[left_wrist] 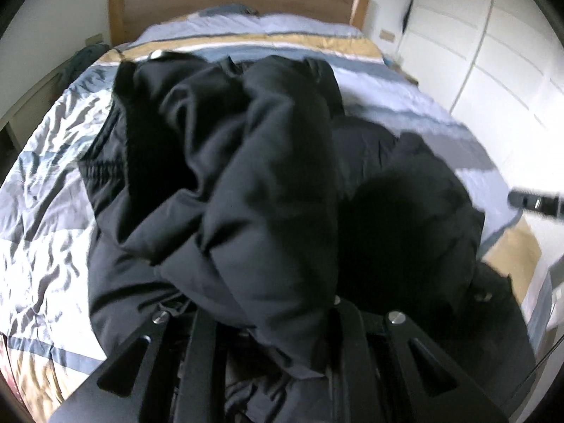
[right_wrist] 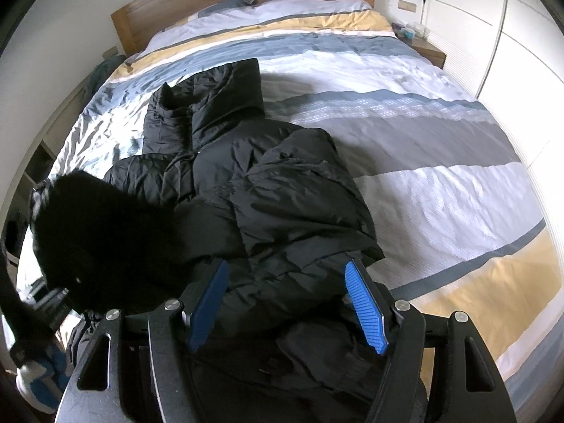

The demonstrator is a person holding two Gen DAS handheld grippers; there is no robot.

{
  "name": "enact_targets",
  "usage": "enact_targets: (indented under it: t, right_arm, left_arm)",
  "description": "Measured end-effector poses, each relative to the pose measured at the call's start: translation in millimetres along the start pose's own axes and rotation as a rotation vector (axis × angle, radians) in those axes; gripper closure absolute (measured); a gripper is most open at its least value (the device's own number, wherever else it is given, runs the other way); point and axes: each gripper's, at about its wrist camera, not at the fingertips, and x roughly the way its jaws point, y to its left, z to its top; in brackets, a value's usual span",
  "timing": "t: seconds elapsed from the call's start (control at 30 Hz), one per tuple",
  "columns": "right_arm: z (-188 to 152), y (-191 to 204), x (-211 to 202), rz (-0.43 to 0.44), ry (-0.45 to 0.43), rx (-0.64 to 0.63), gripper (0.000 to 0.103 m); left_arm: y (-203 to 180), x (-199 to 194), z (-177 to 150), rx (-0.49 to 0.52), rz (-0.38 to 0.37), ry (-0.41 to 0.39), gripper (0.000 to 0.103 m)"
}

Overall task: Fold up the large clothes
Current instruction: 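Carry the held sleeve over the jacket body toward the right gripper, then lower the sleeve onto the jacket and open the left gripper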

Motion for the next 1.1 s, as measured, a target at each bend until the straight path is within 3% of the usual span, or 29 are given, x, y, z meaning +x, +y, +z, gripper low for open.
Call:
enact_targets:
  t: [0.47, 0.87, 1.1]
  right_arm:
    - [-11, -28, 2, -0.014, 0.010, 0.054, 0.035]
    - [-7, -1, 10, 0.007, 0.019, 0.007, 0.035]
    - [-4, 8, 13, 0.015, 0.022, -0.001, 0.035]
  left_arm:
    - [-34, 10, -30, 0.121, -0.046, 0.042, 0.067]
    - [-43, -24, -51, 0.135, -0.202, 0.047, 0.043]
    - [-53, -46, -52, 0.128, -0.297, 0.041, 0.041]
